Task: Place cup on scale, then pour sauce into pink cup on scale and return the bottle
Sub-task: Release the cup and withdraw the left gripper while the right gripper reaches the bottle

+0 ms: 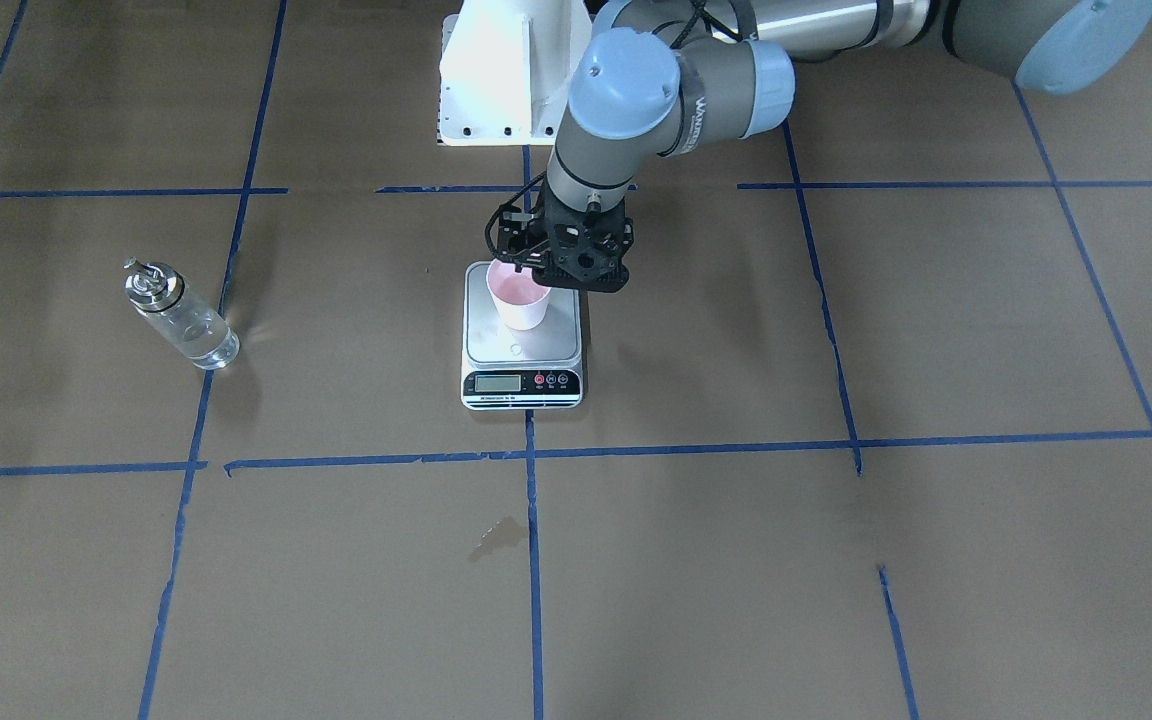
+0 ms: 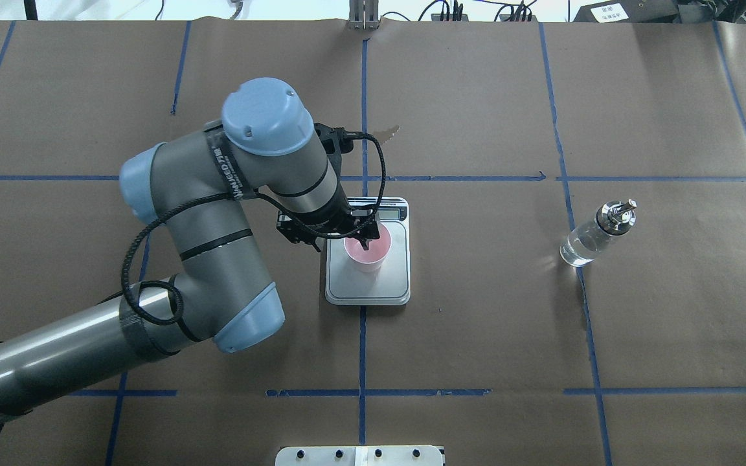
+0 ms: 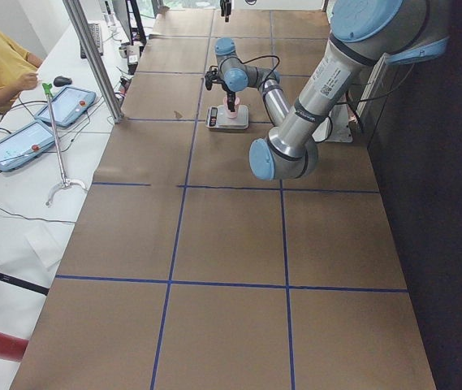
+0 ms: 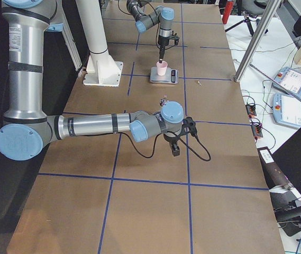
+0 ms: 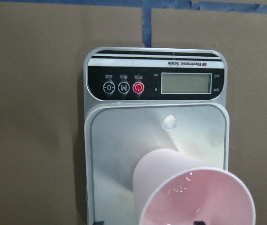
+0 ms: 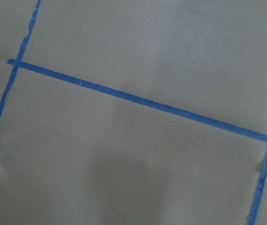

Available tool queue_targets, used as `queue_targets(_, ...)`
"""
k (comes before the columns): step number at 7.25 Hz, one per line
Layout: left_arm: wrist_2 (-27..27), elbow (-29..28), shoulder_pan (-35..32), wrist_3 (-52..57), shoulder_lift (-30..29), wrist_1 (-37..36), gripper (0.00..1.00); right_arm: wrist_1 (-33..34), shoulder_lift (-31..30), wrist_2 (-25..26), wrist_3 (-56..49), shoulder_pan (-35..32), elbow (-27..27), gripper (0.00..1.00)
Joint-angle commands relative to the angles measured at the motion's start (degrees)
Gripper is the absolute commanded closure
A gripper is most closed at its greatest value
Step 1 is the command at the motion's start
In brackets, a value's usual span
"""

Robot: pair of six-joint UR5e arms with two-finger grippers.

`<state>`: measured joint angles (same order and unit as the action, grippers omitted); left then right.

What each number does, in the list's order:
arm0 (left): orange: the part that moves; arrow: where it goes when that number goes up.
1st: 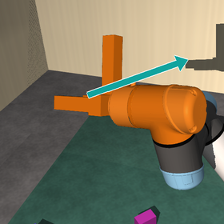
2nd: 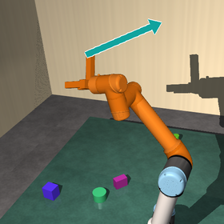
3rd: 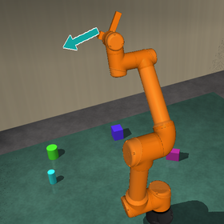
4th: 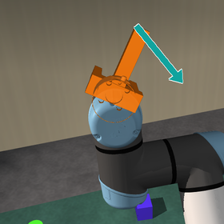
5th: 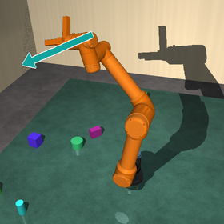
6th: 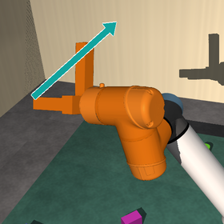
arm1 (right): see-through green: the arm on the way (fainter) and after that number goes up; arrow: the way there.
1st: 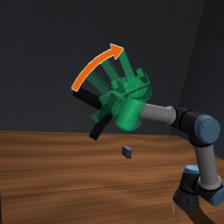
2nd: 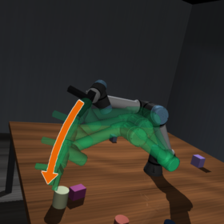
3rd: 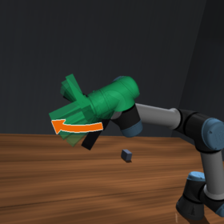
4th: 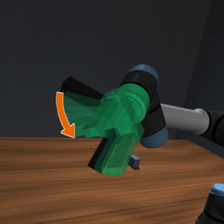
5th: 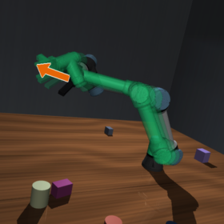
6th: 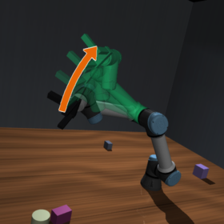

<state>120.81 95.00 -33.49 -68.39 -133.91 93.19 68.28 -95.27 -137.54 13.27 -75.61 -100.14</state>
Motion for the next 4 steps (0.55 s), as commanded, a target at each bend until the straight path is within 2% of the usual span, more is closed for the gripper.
queue_targets(1,-0.13,5.53,-2.10,-0.08,4.08,0.50,0.00,-13.30,-4.47,2.44,20.20,6.76,-3.99,0.01)
queue_targets(3,-0.48,6.43,-4.46,-0.17,4.53,0.42,0.00,-13.70,-11.84,9.89,31.93,17.37,-16.00,0.02)
queue_targets(4,-0.57,6.86,-6.13,-0.08,4.62,0.42,0.00,-13.70,-12.13,15.15,39.13,24.48,-18.67,0.03)
